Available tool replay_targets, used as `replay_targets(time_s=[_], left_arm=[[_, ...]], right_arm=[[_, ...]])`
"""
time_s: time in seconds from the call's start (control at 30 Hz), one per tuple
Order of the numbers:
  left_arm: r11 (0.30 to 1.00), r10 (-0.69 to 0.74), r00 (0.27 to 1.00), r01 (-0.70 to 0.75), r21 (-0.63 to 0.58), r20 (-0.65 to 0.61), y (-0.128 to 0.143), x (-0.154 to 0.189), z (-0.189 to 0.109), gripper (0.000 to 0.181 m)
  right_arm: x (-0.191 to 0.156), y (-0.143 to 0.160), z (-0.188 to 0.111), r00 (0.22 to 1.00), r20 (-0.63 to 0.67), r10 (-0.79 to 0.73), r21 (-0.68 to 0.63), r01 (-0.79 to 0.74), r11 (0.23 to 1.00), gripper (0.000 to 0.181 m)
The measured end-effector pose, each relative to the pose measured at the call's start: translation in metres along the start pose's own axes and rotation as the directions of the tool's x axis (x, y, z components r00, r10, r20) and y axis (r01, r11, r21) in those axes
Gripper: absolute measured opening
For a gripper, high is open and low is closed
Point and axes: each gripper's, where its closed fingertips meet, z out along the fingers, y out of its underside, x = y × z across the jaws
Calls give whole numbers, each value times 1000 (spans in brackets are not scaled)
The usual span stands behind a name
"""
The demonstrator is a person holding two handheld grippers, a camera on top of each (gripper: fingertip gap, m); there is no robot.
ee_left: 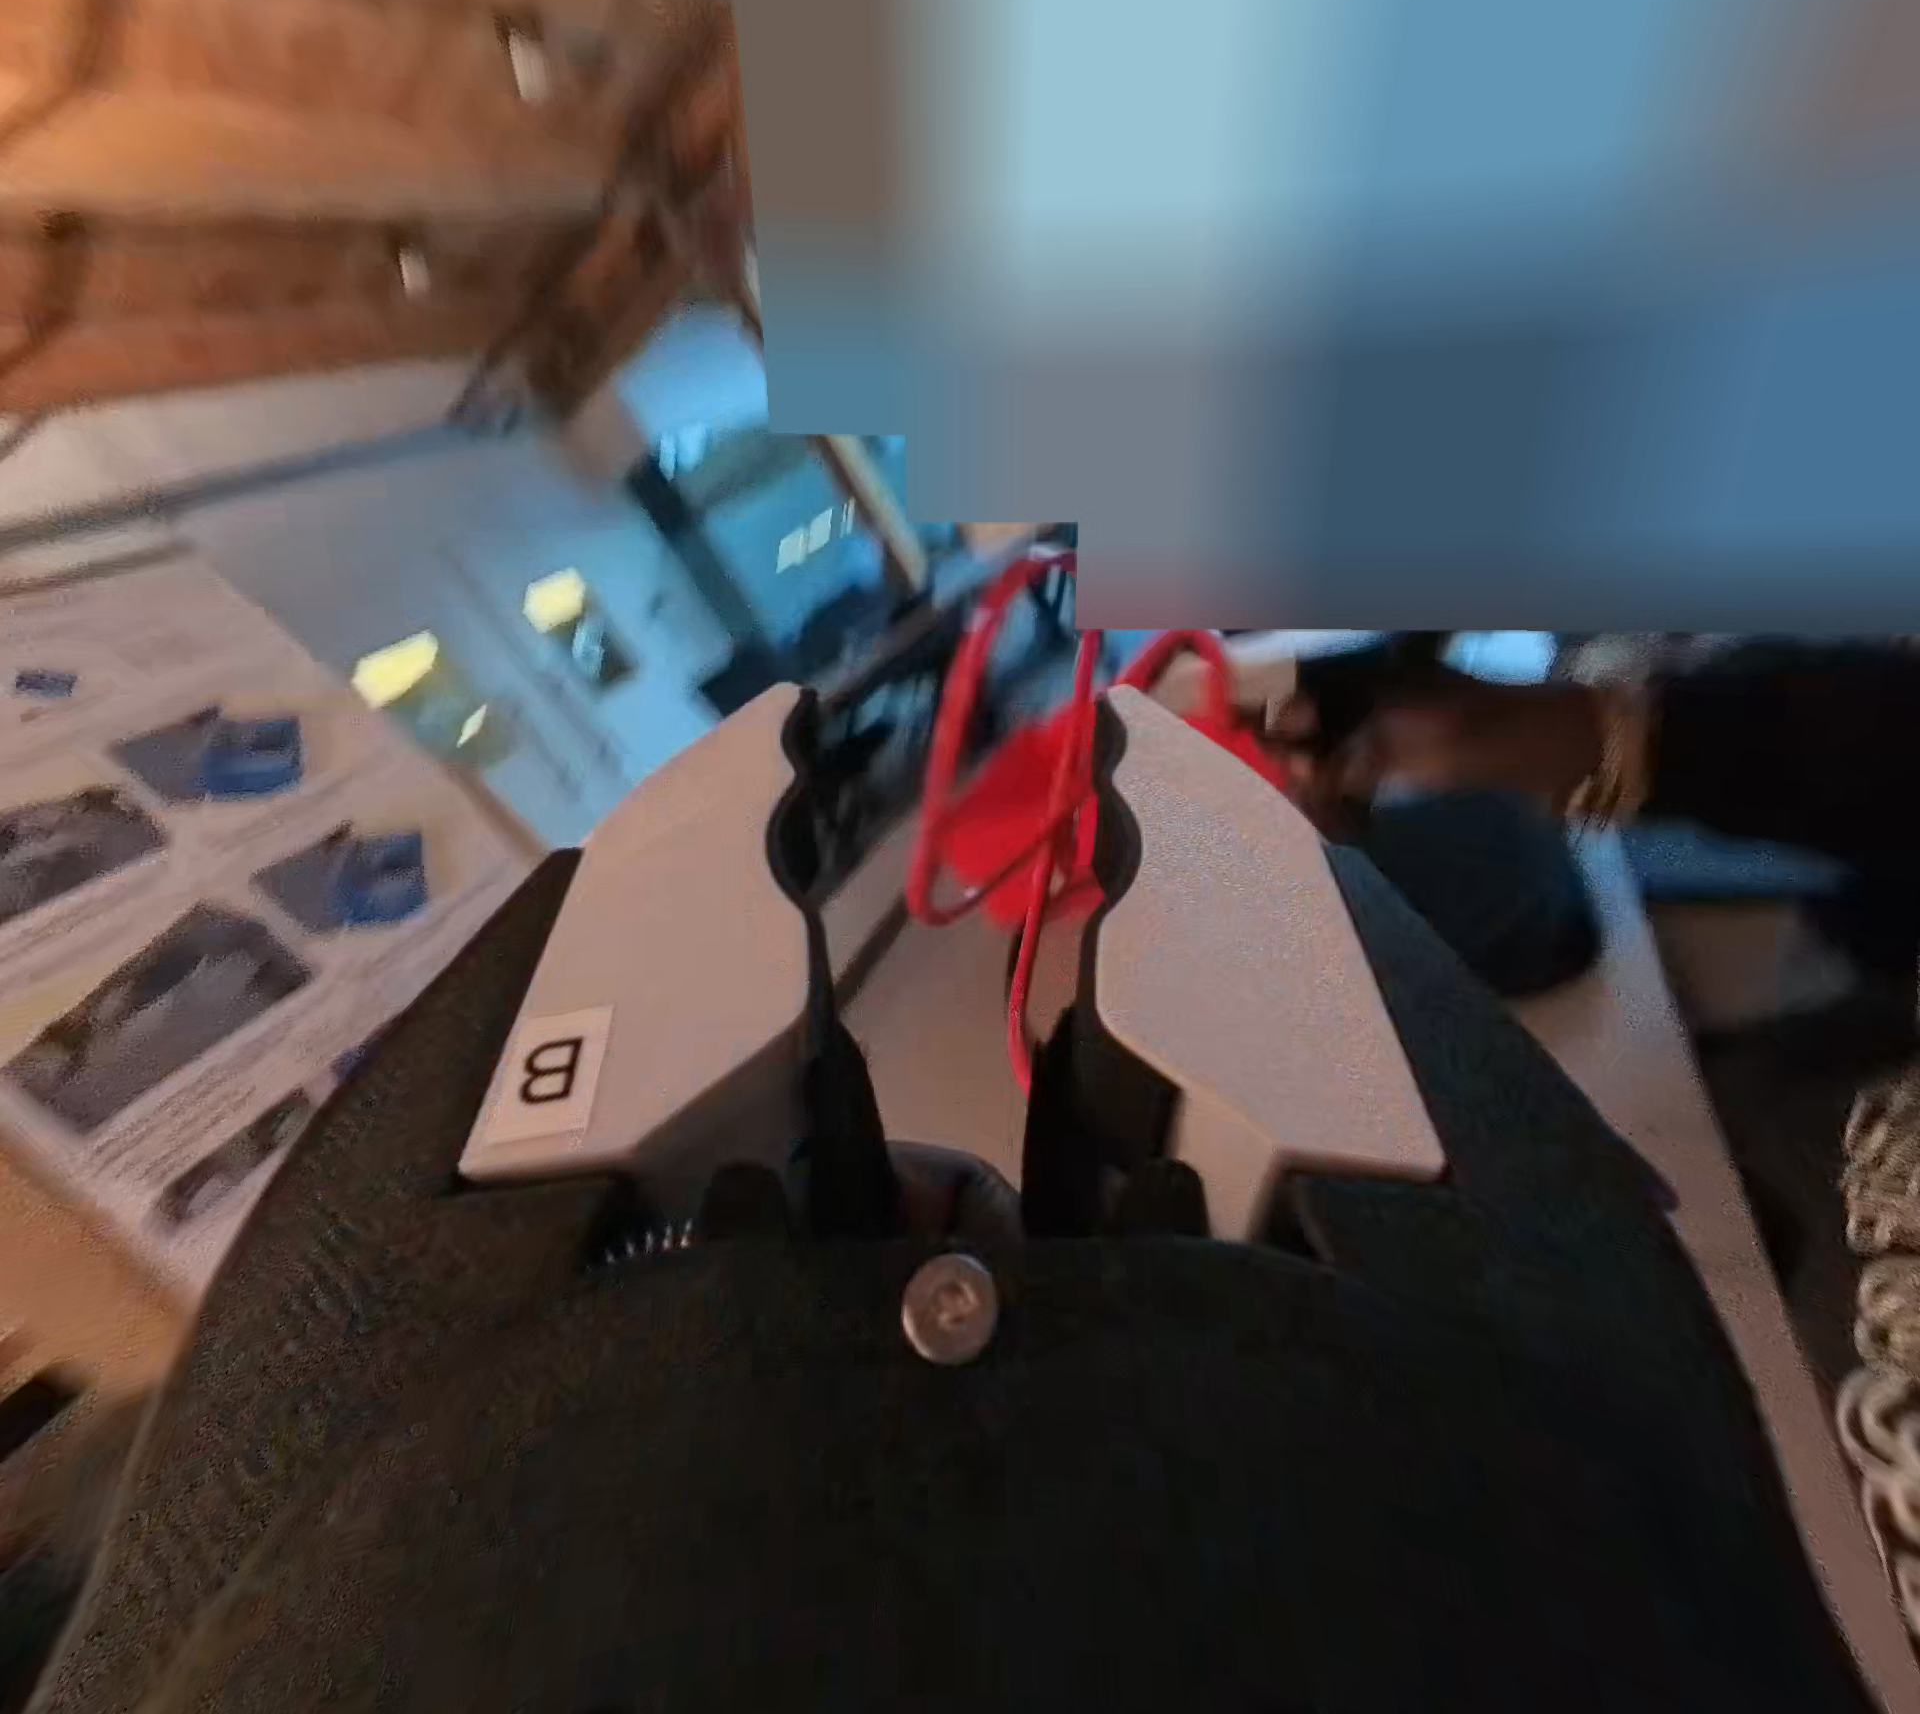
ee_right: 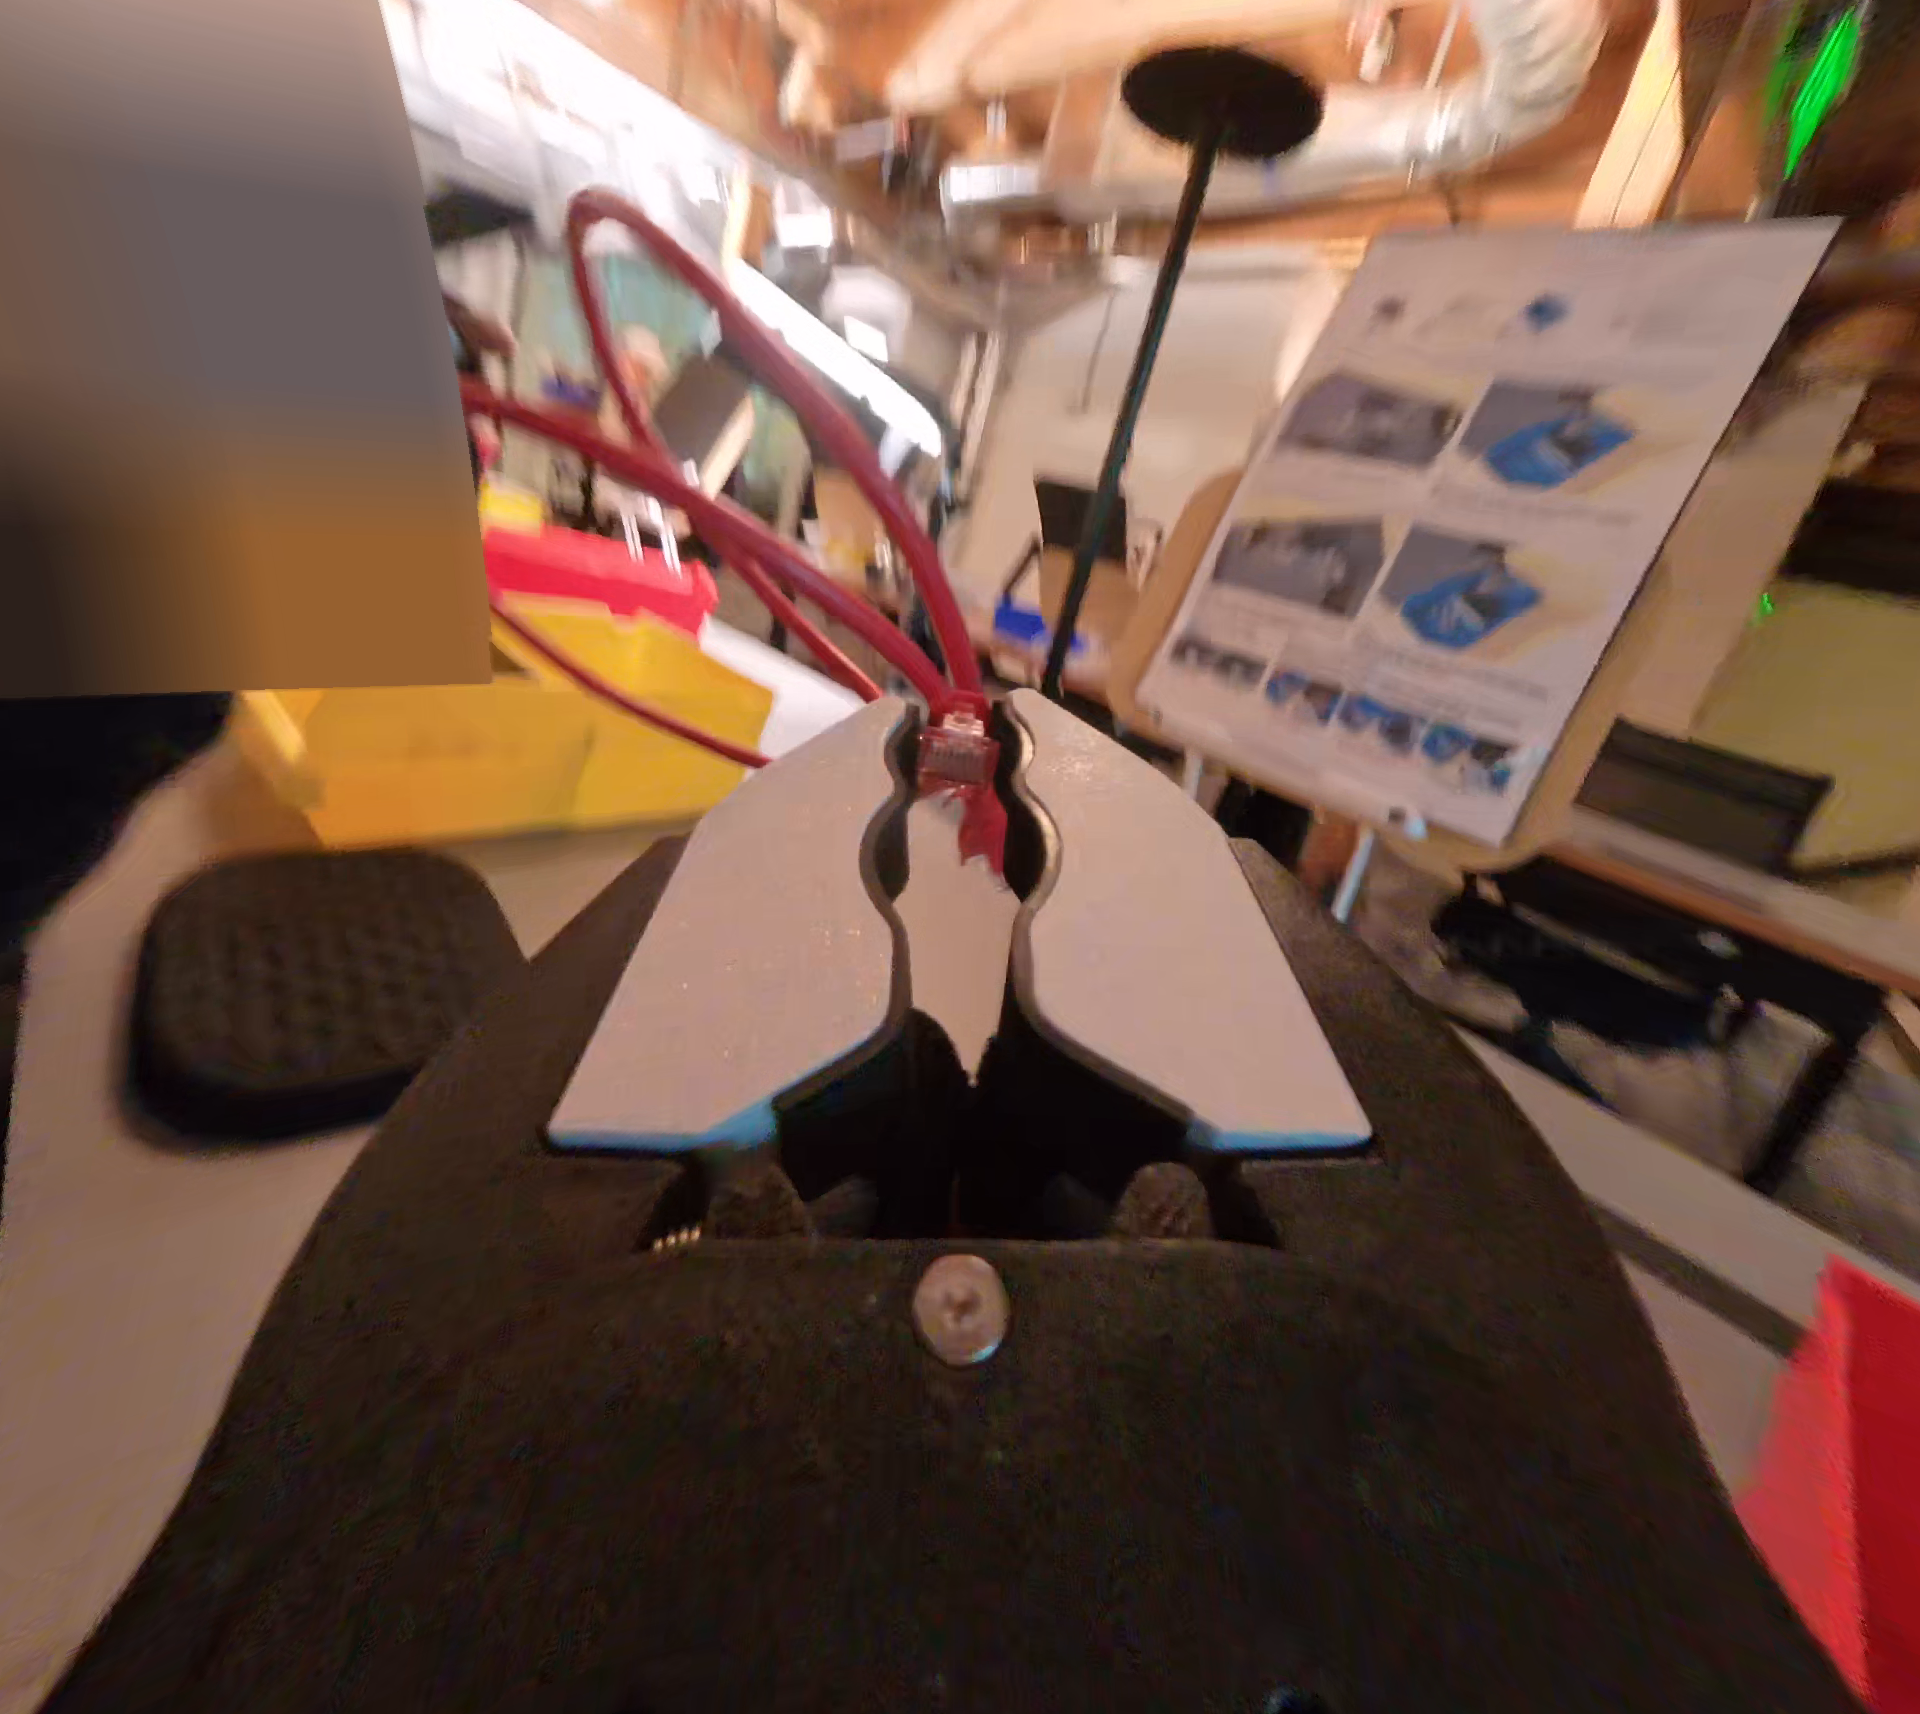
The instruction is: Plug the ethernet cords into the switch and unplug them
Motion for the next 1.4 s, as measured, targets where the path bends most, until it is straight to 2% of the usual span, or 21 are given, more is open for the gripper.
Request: replay_targets(time_s=[0.07, 0.13, 0.17, 0.23, 0.3, 0.33, 0.37, 0.4, 0.47, 0.53, 0.6, 0.73, 0.83, 0.93, 1.0, 1.07, 1.13, 1.2, 1.3, 1.4], left_arm=[[955, -197, 980, 185, 231, 30, -12, -33, -18, 44], [853, -449, 893, 417, 315, 33, 9, -64, -22, 39], [816, -528, 849, 506, 281, 6, 29, -67, -14, 39], [767, -634, 773, 633, 105, -20, 83, -52, 16, 40], [703, -710, 699, 697, -139, -86, 123, -5, 49, 42], [688, -725, 669, 685, -241, -164, 125, 28, 61, 44], [706, -708, 658, 649, -284, -255, 119, 58, 70, 45], [743, -669, 678, 616, -261, -305, 109, 78, 80, 46], [817, -561, 742, 567, -103, -368, 81, 103, 95, 47], [820, -502, 756, 570, 46, -419, 52, 116, 96, 44], [770, -535, 740, 626, 127, -408, 38, 111, 93, 42], [628, -628, 659, 744, 229, -414, 33, 85, 83, 17], [536, -662, 578, 810, 237, -477, 31, 71, 73, 17], [461, -640, 594, 804, 374, -488, 18, 39, 51, 15], [498, -565, 660, 751, 434, -495, 10, 31, 36, 18], [606, -431, 753, 650, 458, -498, 4, 45, 30, 20], [679, -325, 794, 574, 458, -513, 3, 64, 29, 22], [752, -276, 781, 539, 381, -560, 11, 83, 34, 41], [905, -231, 815, 380, 190, -532, 46, 104, 53, 46], [974, -204, 907, 226, 17, -368, 87, 101, 79, 45]], right_arm=[[6, -22, -12, 997, 32, 67, 176, -72, 982, 12], [7, -37, -23, 981, 106, 163, 316, -189, 930, 12], [4, -43, -26, 964, 169, 207, 363, -256, 896, 12], [-8, -49, -29, 909, 306, 282, 405, -392, 826, 12], [-22, -50, -27, 839, 420, 345, 401, -513, 759, 12], [-30, -49, -25, 804, 462, 375, 391, -564, 728, 12], [-37, -47, -22, 773, 489, 404, 377, -605, 702, 12], [-43, -44, -19, 747, 507, 430, 361, -637, 681, 12], [-54, -39, -13, 705, 532, 469, 329, -683, 653, 12], [-60, -36, -11, 706, 526, 474, 322, -681, 658, 12], [-64, -34, -10, 726, 516, 454, 321, -656, 683, 11], [-67, -27, -5, 750, 495, 440, 293, -620, 728, 11], [-58, -24, -3, 765, 457, 454, 286, -609, 740, 12], [-44, -27, -8, 805, 419, 419, 302, -559, 772, 11], [-43, -34, -11, 830, 414, 374, 319, -517, 795, 12], [-47, -44, -15, 840, 431, 331, 347, -492, 798, 12], [-52, -51, -20, 834, 457, 309, 366, -493, 790, 12], [-58, -56, -24, 813, 509, 284, 370, -504, 780, 12], [-63, -62, -30, 787, 555, 270, 380, -529, 758, 12], [-73, -65, -32, 745, 613, 263, 368, -563, 740, 12]])
